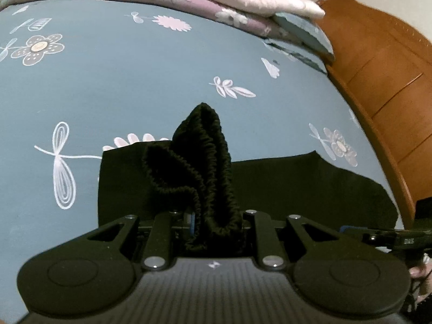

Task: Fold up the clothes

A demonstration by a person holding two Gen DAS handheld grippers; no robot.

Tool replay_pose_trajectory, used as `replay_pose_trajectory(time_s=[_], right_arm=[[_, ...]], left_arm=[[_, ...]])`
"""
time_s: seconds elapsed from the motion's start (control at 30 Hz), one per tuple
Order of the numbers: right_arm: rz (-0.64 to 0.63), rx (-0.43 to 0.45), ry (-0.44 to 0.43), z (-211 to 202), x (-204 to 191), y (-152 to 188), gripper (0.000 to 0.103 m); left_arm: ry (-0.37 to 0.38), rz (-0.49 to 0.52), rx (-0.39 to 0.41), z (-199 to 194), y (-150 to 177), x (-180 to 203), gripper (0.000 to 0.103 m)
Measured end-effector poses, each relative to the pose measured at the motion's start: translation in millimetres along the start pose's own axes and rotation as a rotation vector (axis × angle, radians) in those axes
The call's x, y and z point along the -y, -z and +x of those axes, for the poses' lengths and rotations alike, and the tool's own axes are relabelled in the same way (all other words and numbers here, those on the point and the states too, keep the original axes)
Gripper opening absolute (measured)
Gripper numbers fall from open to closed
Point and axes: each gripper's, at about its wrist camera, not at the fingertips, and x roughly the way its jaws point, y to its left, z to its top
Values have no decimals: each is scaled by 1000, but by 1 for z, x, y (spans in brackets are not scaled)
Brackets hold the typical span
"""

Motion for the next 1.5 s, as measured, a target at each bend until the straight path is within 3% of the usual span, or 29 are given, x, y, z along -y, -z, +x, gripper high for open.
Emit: replay_pose_trajectory(time_s=[0.77, 1.1, 1.23, 1.5], right_arm=[[47, -15, 15, 3, 37, -7, 103], [67, -29, 24, 6, 49, -7, 103], [73, -31, 17, 9, 52, -9, 103], [51, -32, 9, 11, 49, -14, 103]], left_arm=[[-132, 218, -132, 76, 15, 61, 21], [-105, 250, -159, 76, 21, 74, 39], [-72, 269, -164, 71, 24, 78, 56], [-25, 243, -109, 58, 18, 71, 59]])
